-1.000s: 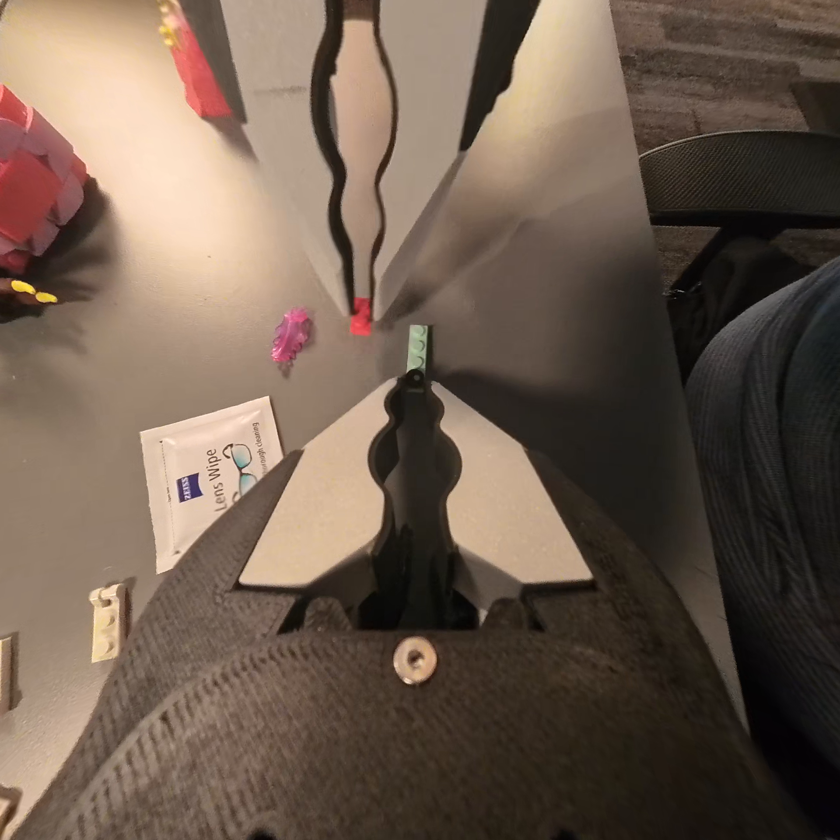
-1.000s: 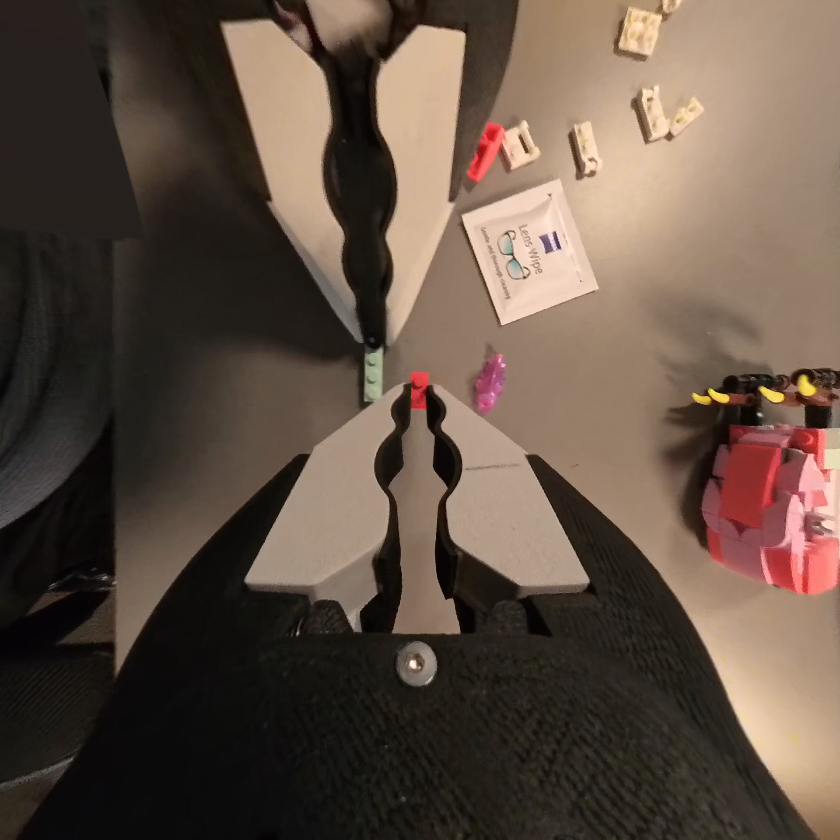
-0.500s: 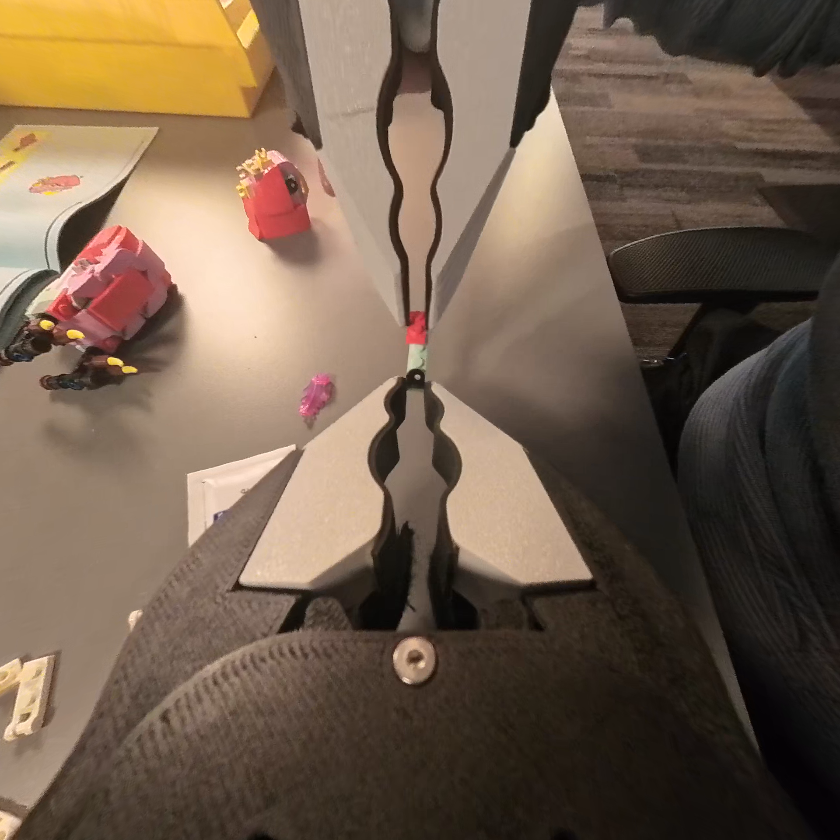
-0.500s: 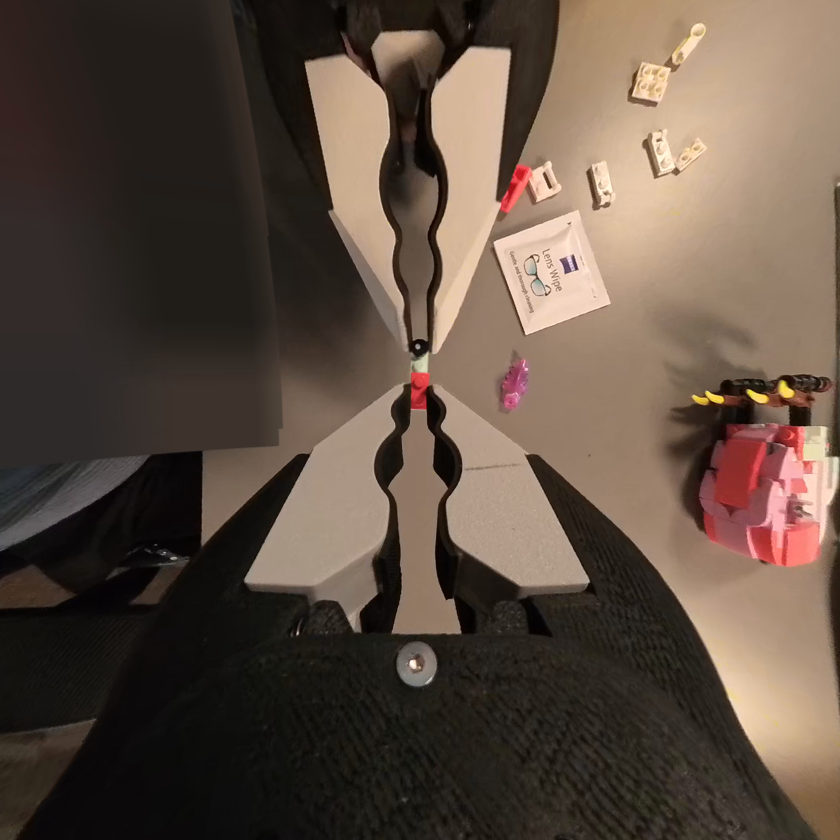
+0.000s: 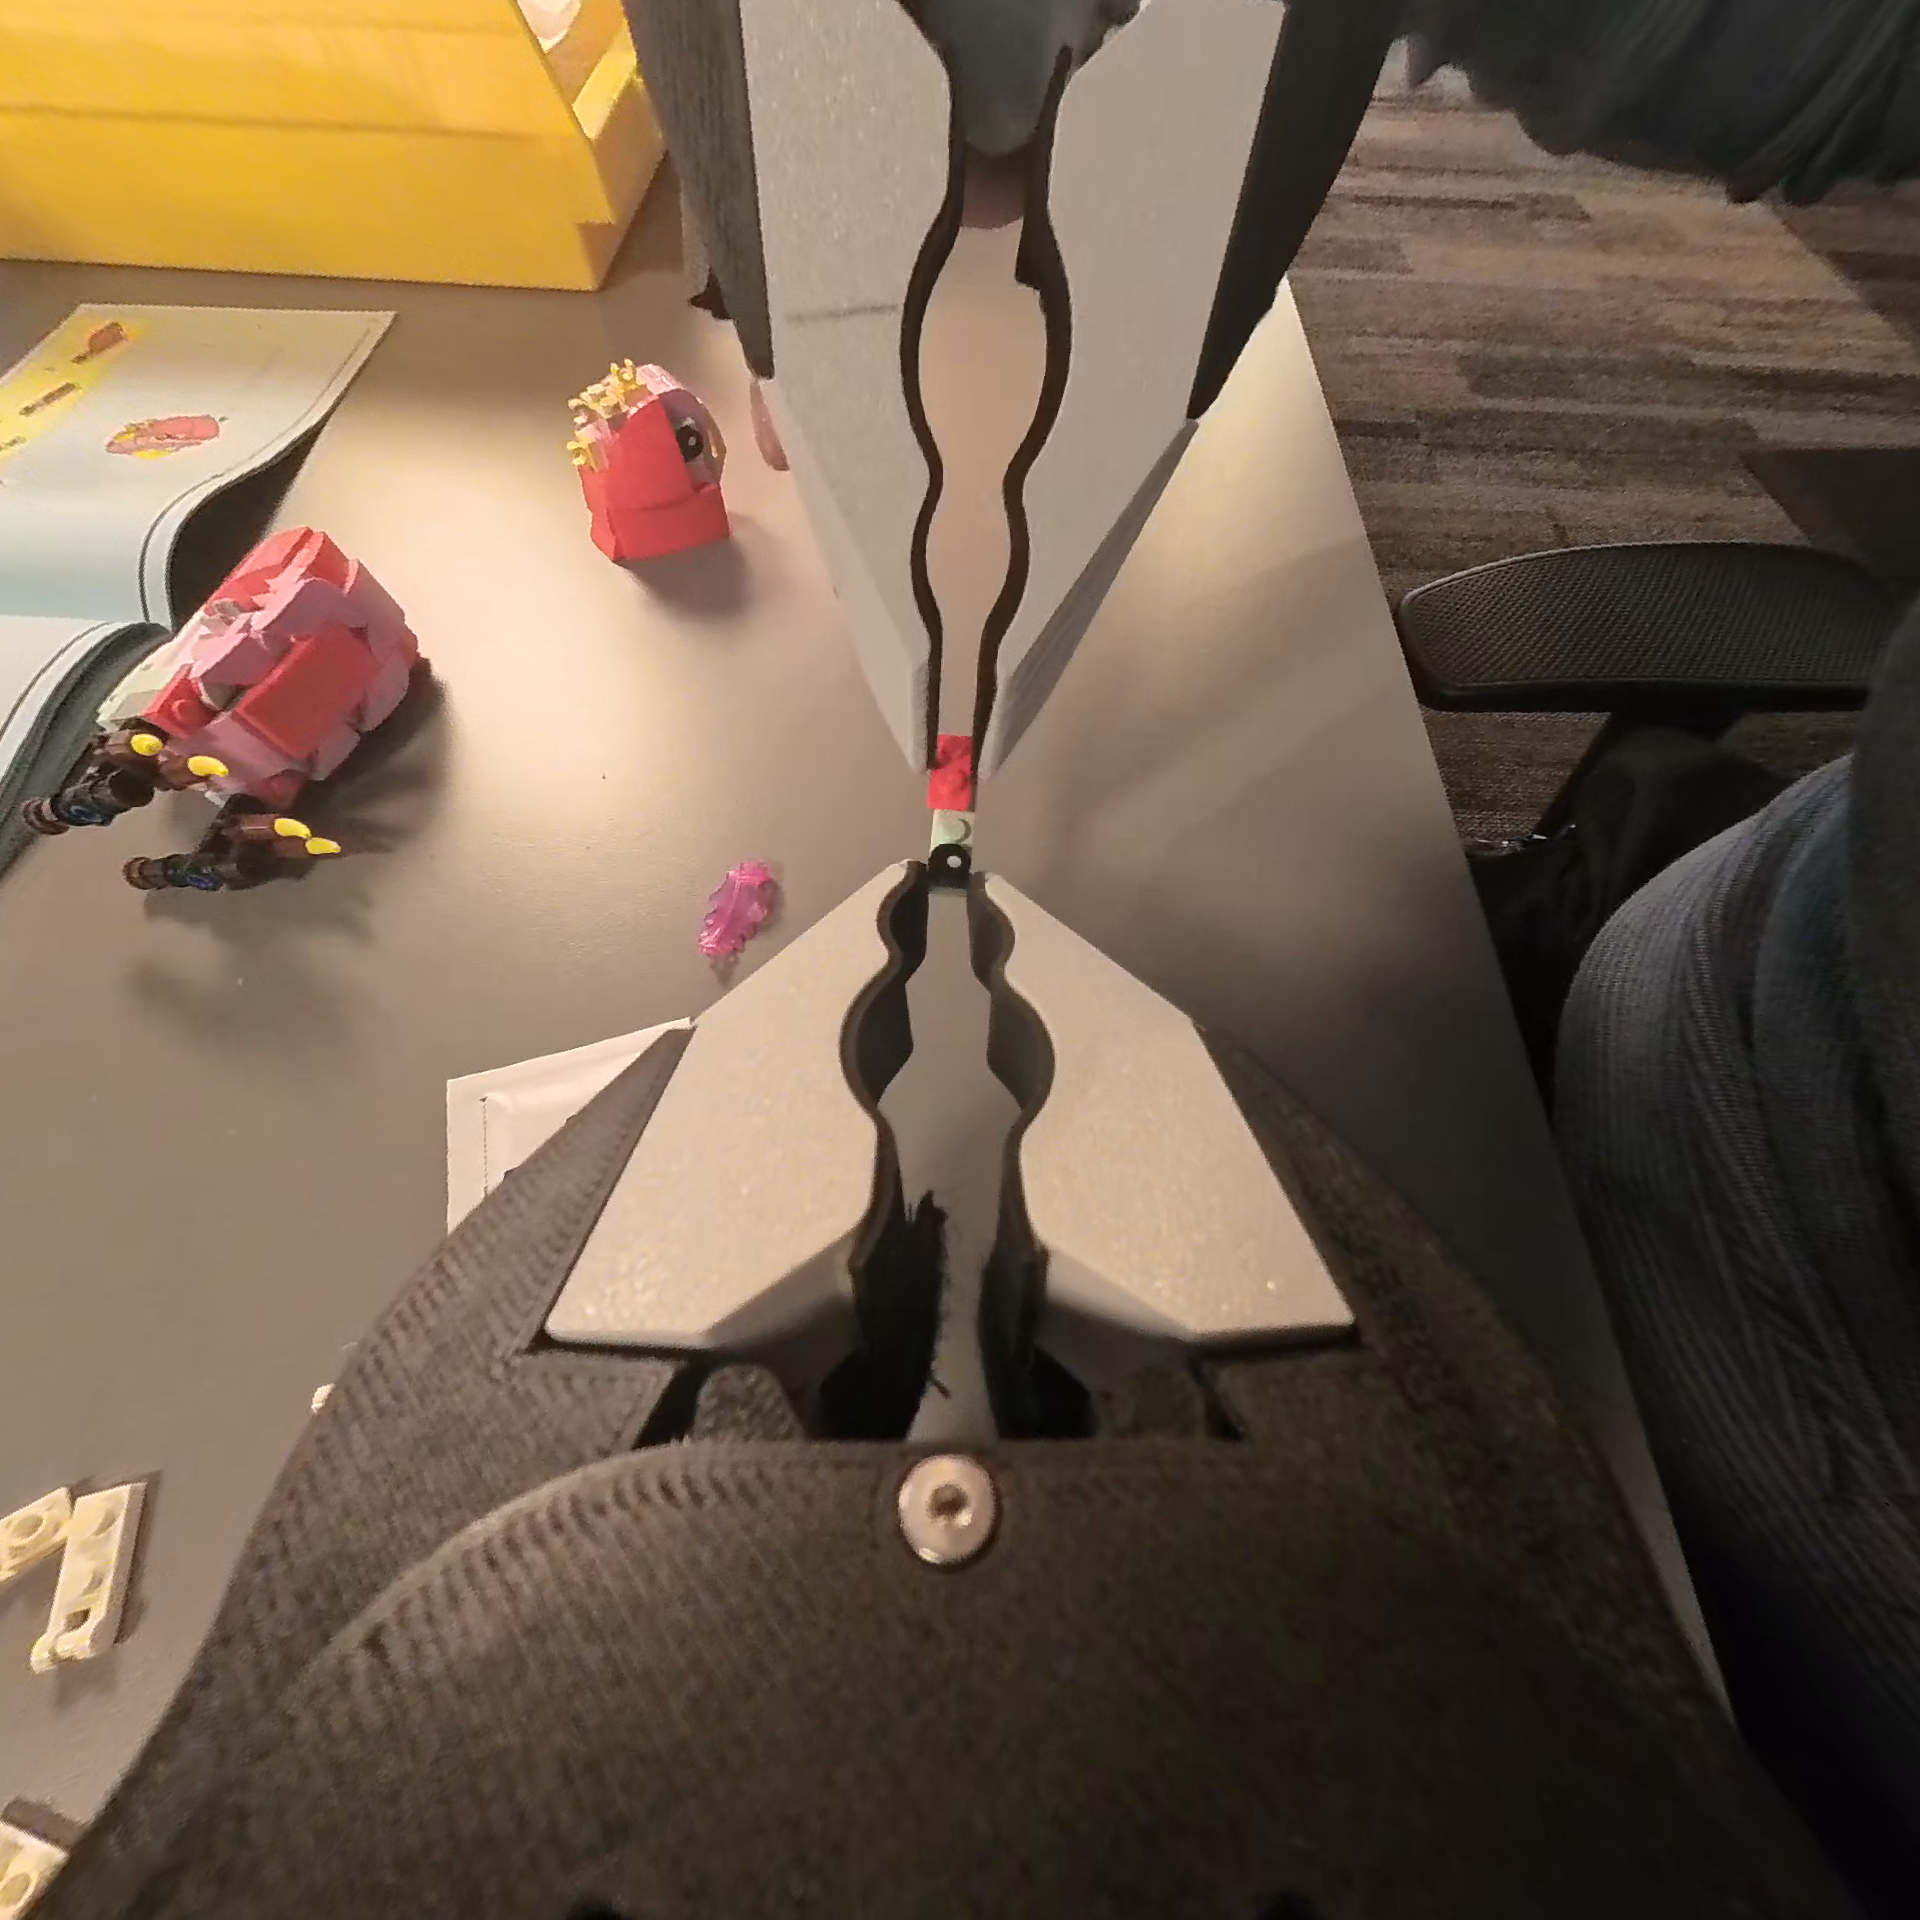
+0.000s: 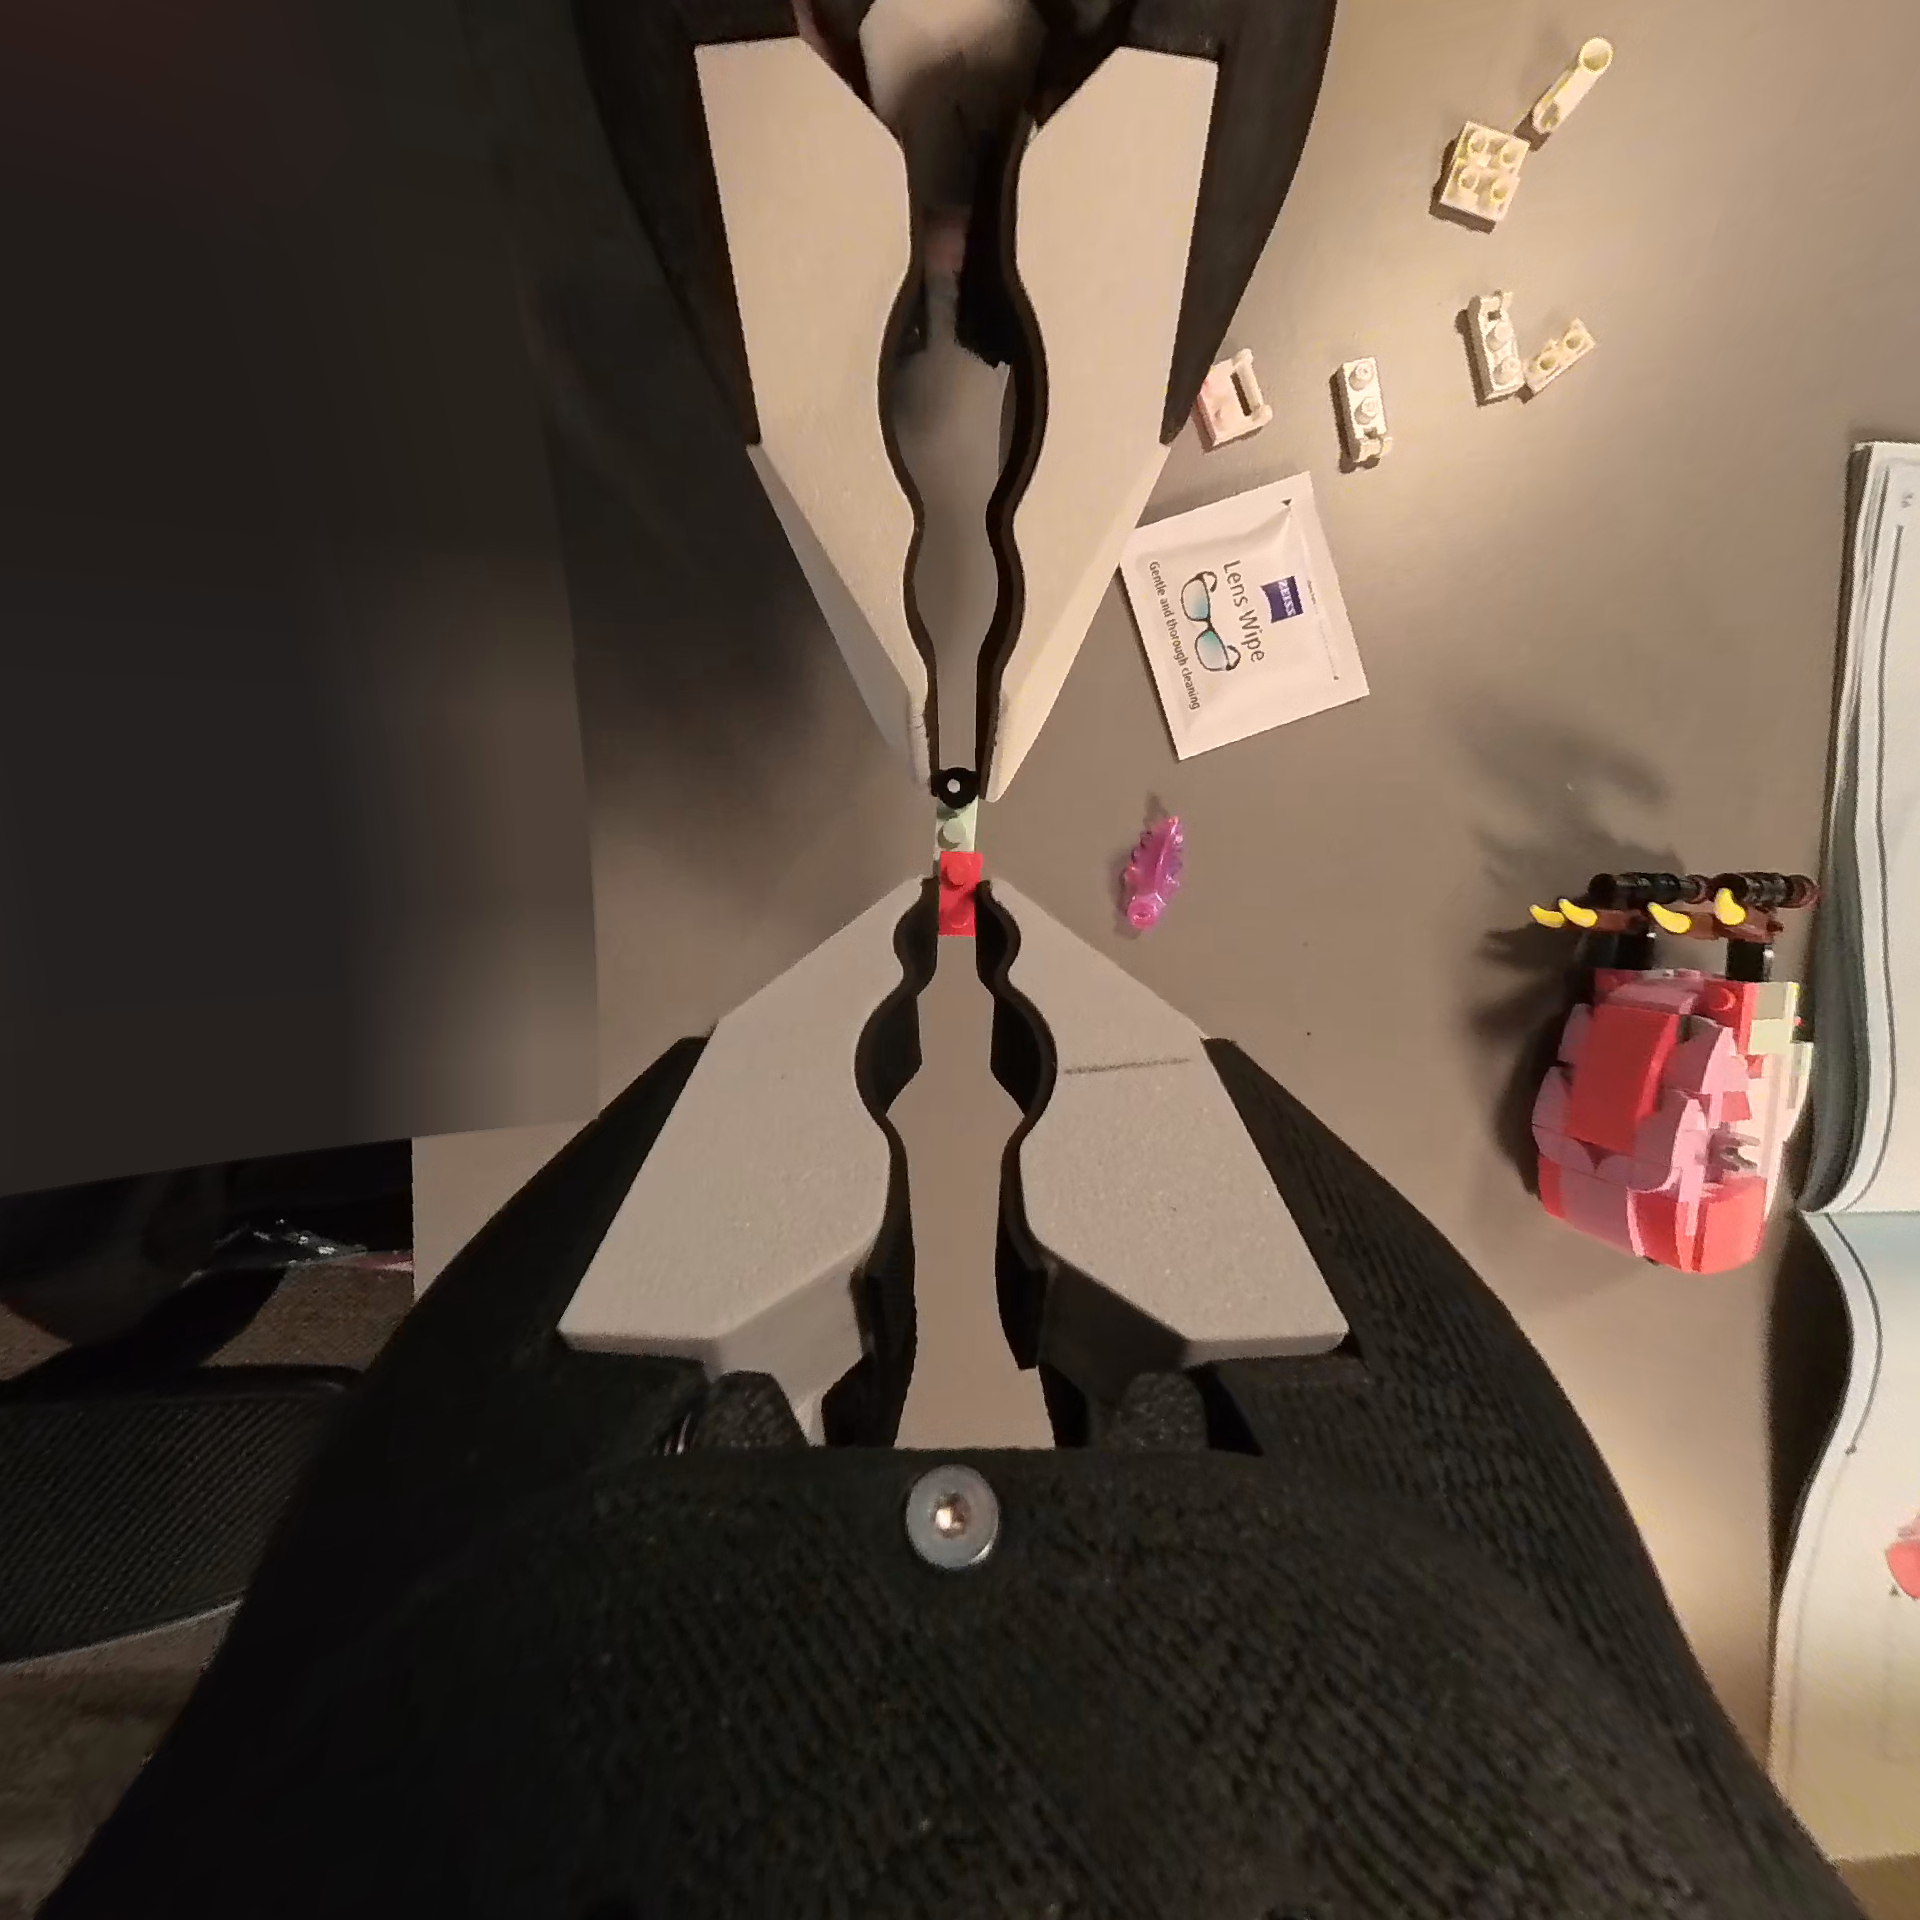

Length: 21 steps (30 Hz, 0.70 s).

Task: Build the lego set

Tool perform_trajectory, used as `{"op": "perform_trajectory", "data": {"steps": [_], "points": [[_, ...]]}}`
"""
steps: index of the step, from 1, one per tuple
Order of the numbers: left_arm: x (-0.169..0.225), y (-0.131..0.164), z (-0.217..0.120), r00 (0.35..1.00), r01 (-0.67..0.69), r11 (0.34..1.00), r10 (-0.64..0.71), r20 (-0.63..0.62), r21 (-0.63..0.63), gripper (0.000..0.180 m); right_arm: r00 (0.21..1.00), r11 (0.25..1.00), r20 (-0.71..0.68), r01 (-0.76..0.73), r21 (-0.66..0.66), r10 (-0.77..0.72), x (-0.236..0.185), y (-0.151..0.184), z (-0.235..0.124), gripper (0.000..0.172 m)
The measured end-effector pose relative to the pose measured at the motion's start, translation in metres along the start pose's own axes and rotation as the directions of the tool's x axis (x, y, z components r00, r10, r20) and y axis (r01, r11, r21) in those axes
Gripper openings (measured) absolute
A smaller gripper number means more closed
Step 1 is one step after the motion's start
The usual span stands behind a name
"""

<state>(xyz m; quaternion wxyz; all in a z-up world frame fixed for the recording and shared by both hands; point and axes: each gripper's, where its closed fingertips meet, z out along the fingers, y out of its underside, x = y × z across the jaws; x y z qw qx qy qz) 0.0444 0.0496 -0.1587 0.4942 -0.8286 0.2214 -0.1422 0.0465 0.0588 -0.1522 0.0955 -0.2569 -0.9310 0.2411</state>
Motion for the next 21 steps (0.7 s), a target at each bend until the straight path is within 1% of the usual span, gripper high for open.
{"op": "perform_trajectory", "data": {"steps": [4,21], "points": [[0.0008,-0.0001,0.0004,1.000,-0.004,1.000,0.004,-0.001,0.000,0.006,1.000,1.000,0.013,-0.004,-0.002,0.004,-0.0020,0.0001,0.0004,0.006],[-0.0008,-0.0019,-0.0014,1.000,-0.003,1.000,0.003,0.007,0.009,0.006,1.000,1.000,-0.009,0.008,0.002,-0.008,0.0002,-0.0011,-0.0005,0.008]]}}
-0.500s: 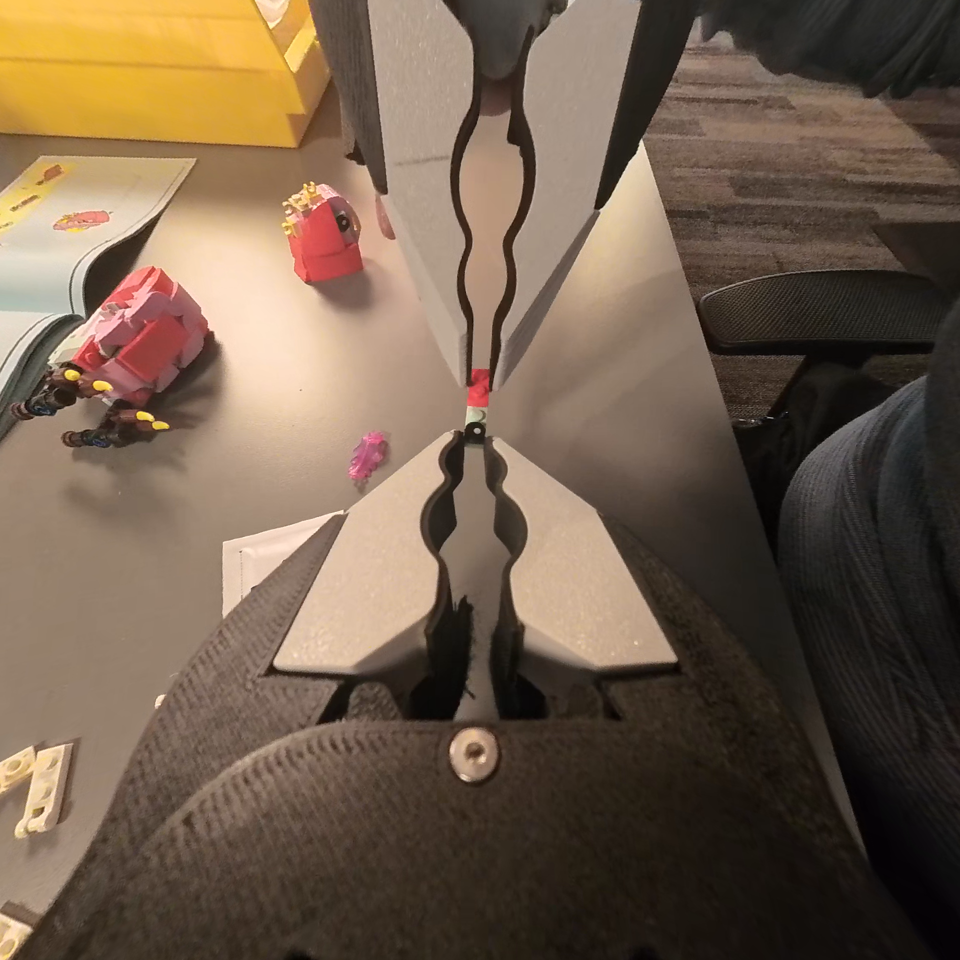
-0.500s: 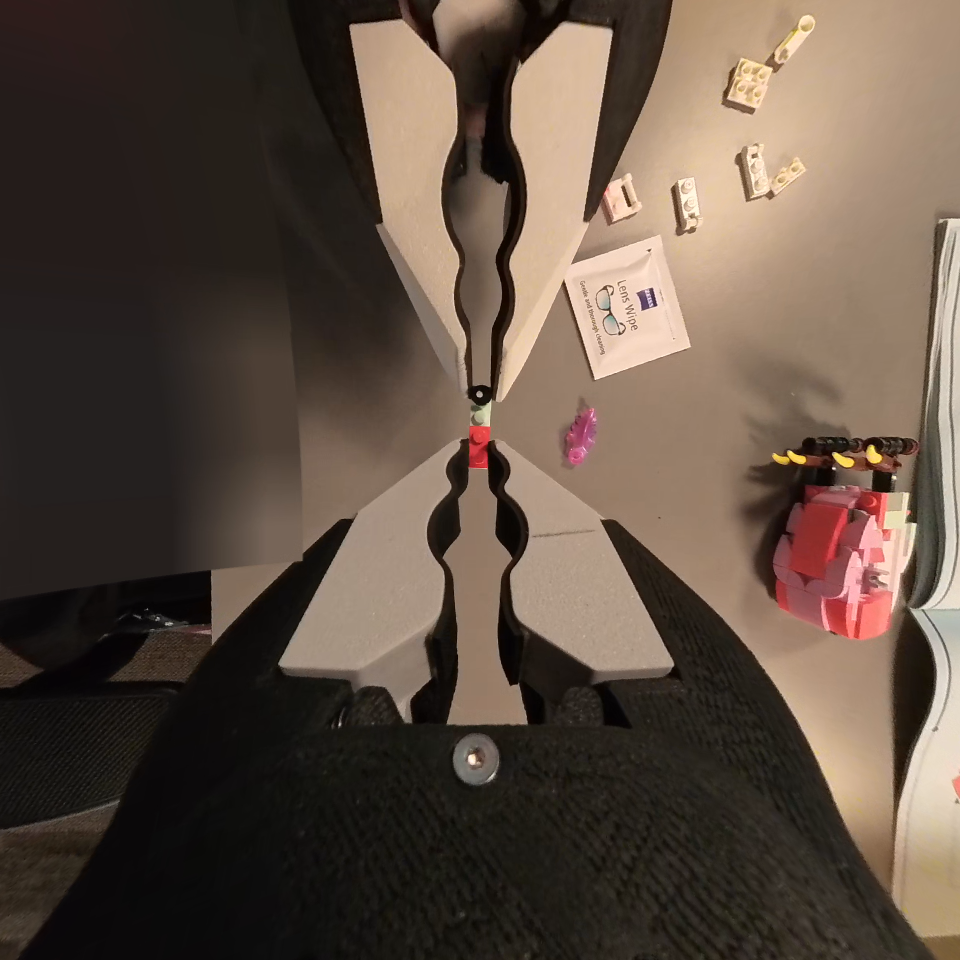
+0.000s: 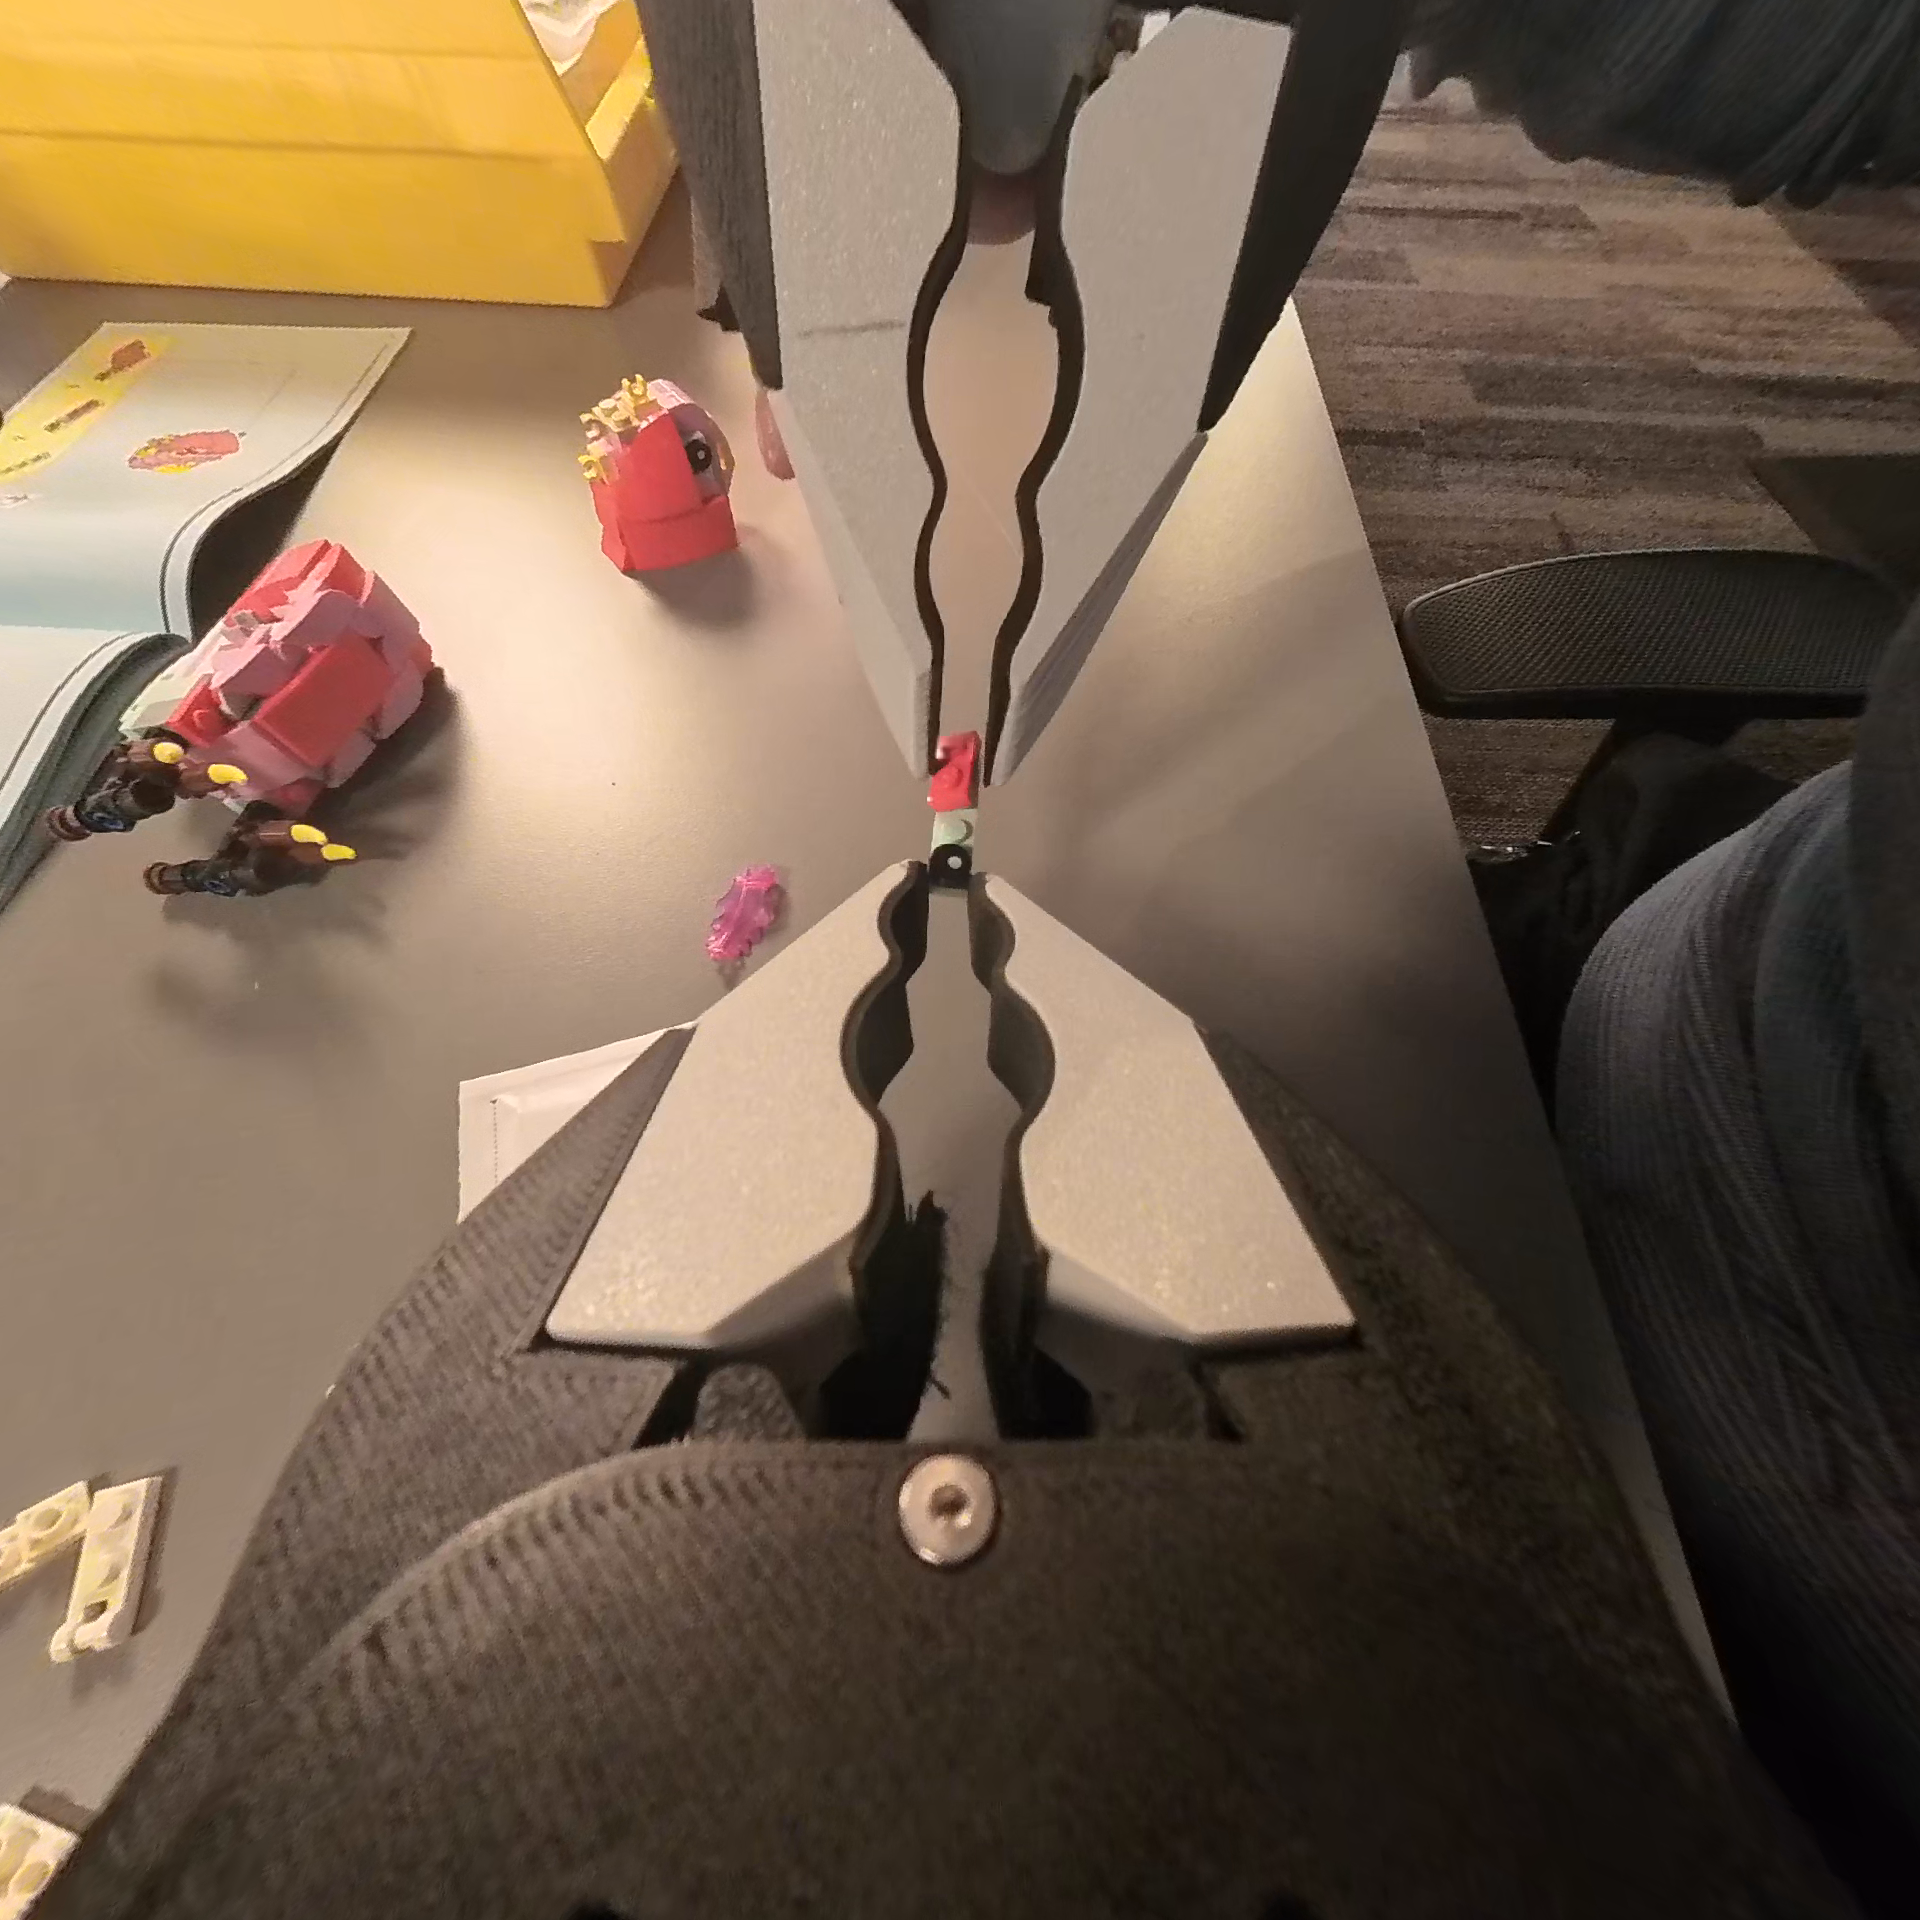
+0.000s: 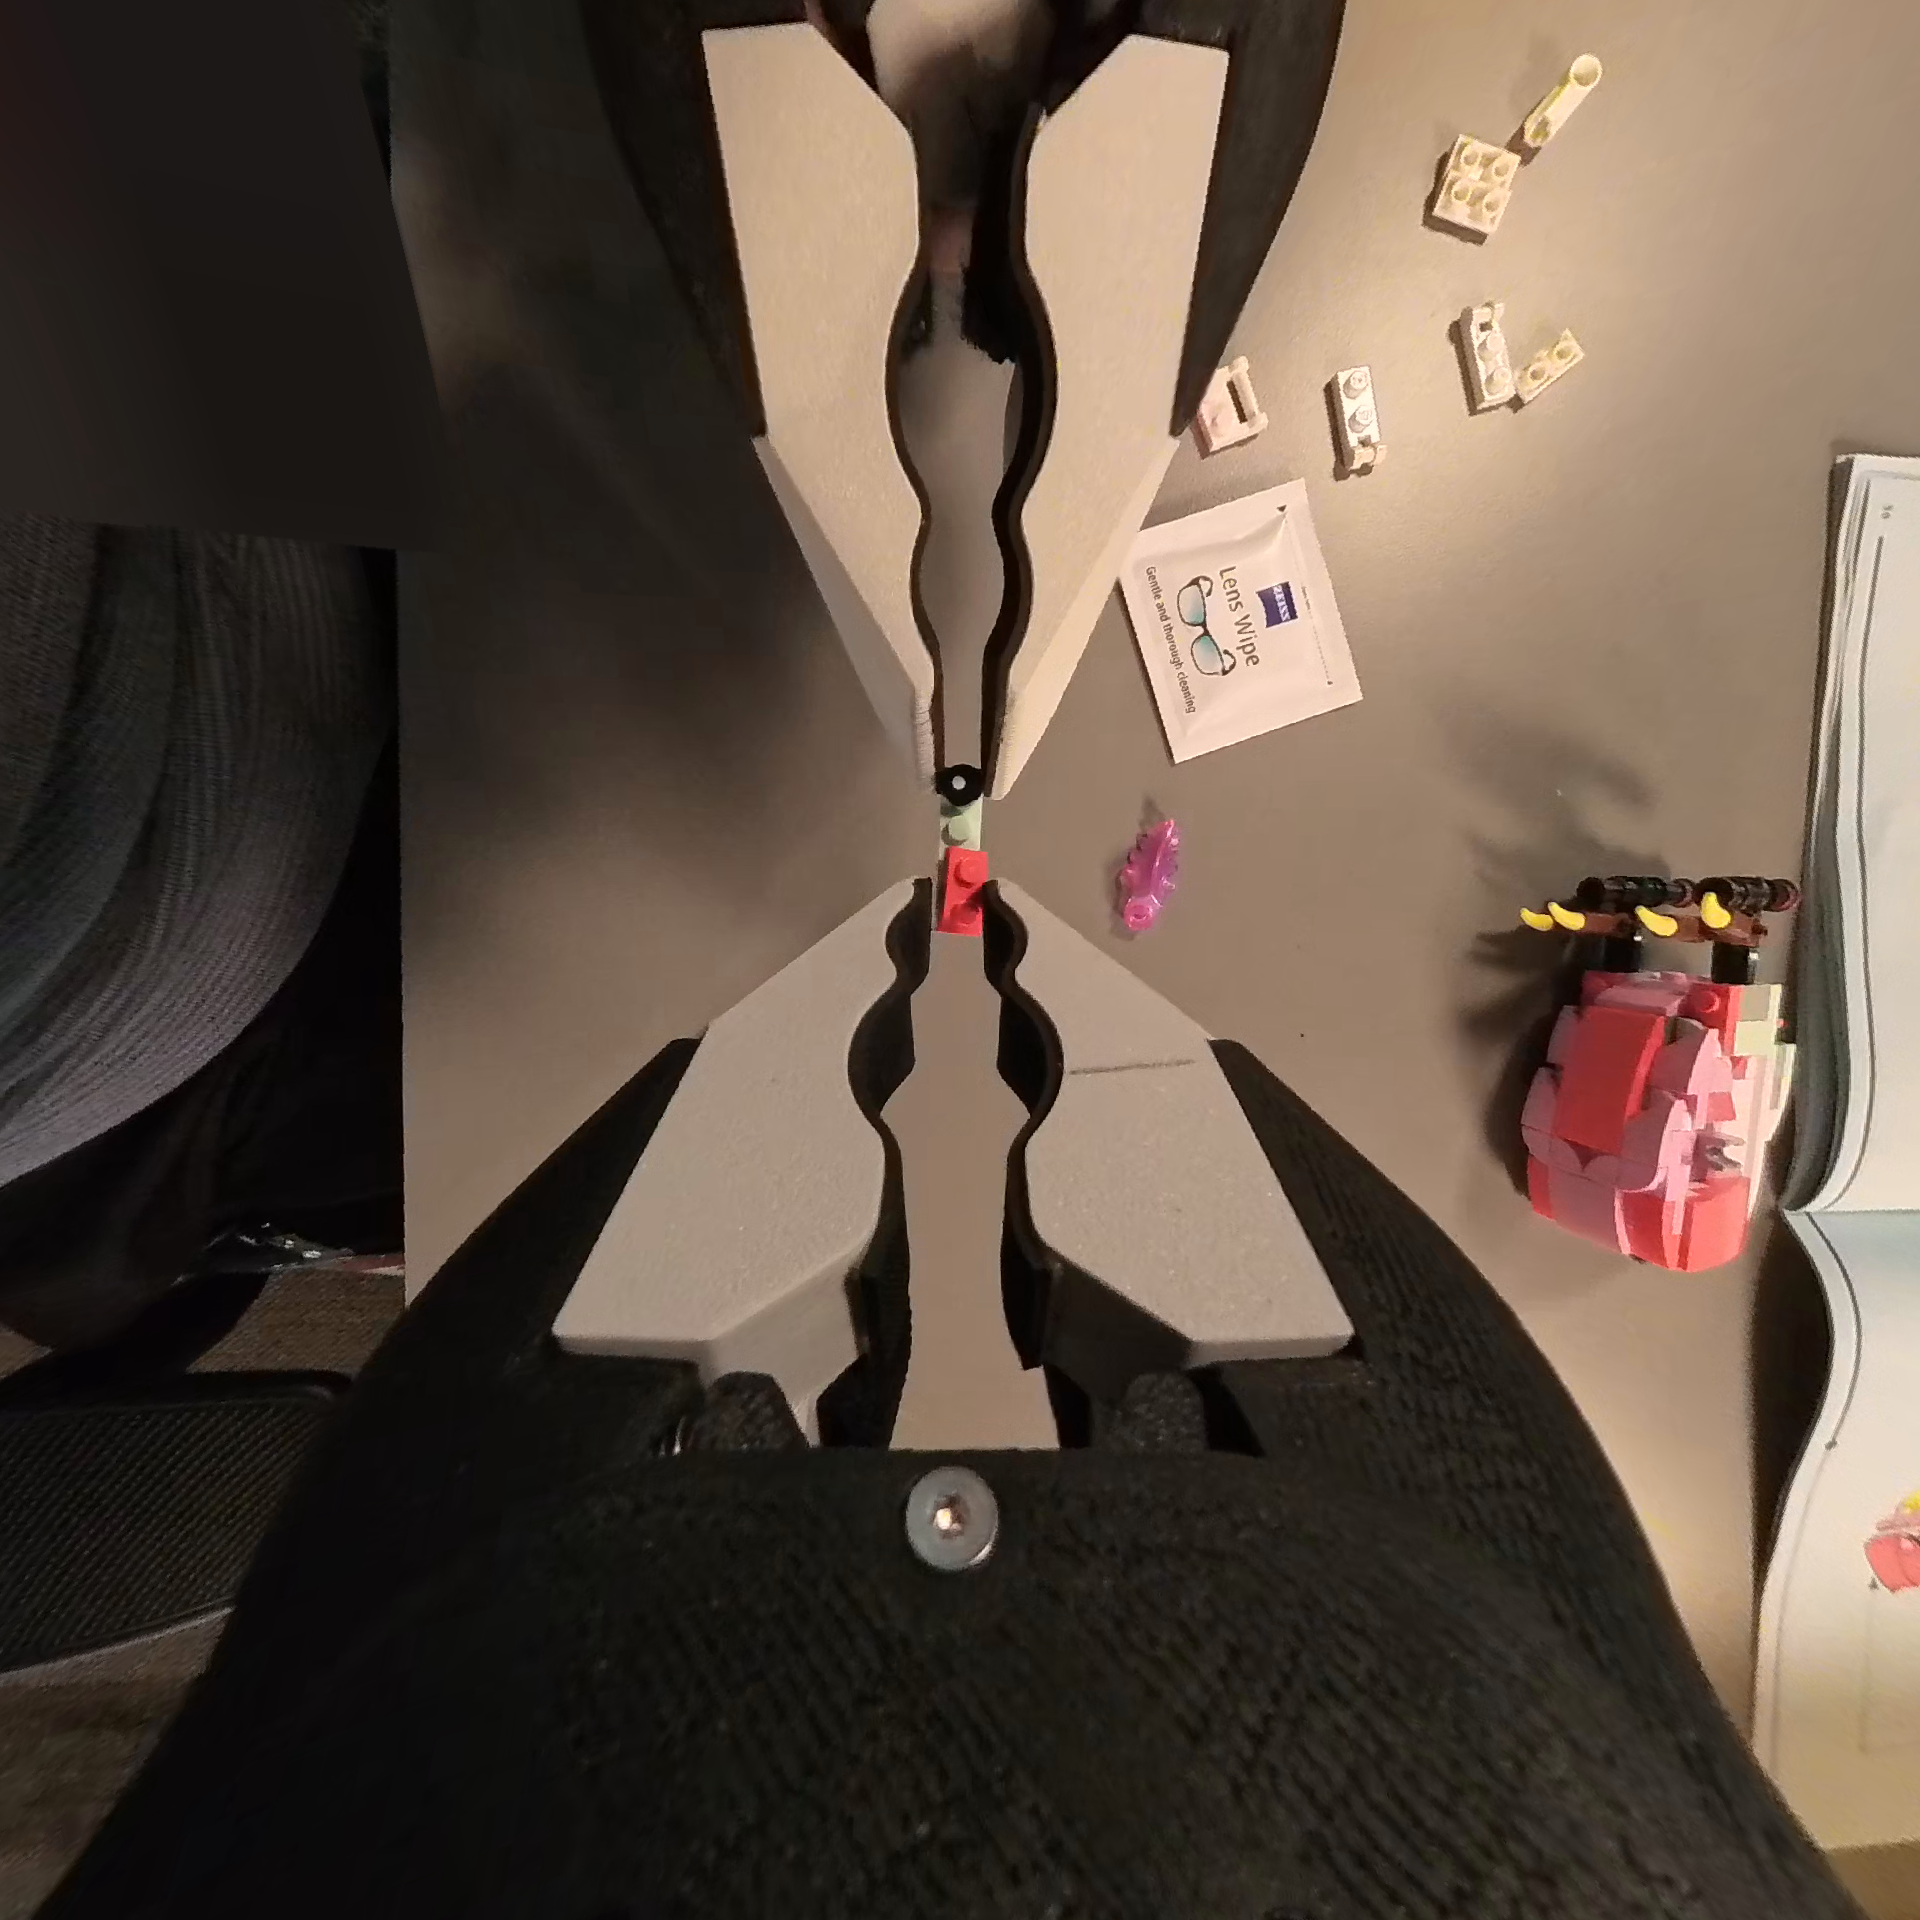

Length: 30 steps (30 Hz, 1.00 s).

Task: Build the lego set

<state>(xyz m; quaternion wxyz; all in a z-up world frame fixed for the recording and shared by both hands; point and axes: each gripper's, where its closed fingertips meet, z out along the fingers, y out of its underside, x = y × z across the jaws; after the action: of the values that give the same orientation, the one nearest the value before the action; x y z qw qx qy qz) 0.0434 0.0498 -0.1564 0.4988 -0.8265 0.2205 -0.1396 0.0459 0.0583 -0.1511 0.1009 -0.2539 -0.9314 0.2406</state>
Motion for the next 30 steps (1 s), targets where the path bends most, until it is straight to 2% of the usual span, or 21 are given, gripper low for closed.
{"op": "perform_trajectory", "data": {"steps": [9,12,14,16,18,21,24,26,30], "points": [[-0.003,-0.002,-0.002,1.000,0.010,1.000,-0.010,0.013,0.010,0.006,0.997,0.999,-0.068,0.031,0.019,-0.030,0.006,-0.004,-0.003,0.020],[-0.005,-0.001,-0.002,1.000,0.015,1.000,-0.016,0.020,0.009,0.006,0.988,0.997,-0.148,0.050,0.058,-0.041,0.013,-0.011,-0.007,0.035],[-0.007,-0.001,-0.003,0.999,0.024,1.000,-0.024,0.026,0.009,0.006,0.959,0.991,-0.267,0.118,0.068,-0.096,0.019,-0.015,-0.010,0.044],[-0.008,-0.002,-0.004,0.999,0.029,0.999,-0.030,0.032,0.013,0.006,0.898,0.972,-0.403,0.225,0.075,-0.176,0.020,-0.021,-0.008,0.057],[-0.010,-0.002,-0.005,0.999,0.030,0.999,-0.031,0.037,0.016,0.006,0.839,0.943,-0.499,0.313,0.115,-0.217,0.013,-0.029,-0.003,0.060],[-0.012,-0.003,-0.007,0.998,0.027,0.999,-0.028,0.047,0.019,0.006,0.688,0.911,-0.662,0.413,0.020,-0.297,0.015,-0.026,0.001,0.061],[-0.013,-0.003,-0.008,0.998,0.031,0.999,-0.032,0.051,0.021,0.006,0.508,0.874,-0.764,0.463,-0.147,-0.397,0.021,-0.023,0.000,0.047],[-0.012,-0.003,-0.007,0.998,0.035,0.999,-0.036,0.048,0.021,0.006,0.429,0.850,-0.781,0.472,-0.235,-0.454,0.023,-0.020,0.002,0.040],[-0.012,-0.003,-0.008,0.998,0.040,0.999,-0.041,0.045,0.021,0.006,0.384,0.846,-0.795,0.453,-0.282,-0.470,0.028,-0.011,0.001,0.030]]}}
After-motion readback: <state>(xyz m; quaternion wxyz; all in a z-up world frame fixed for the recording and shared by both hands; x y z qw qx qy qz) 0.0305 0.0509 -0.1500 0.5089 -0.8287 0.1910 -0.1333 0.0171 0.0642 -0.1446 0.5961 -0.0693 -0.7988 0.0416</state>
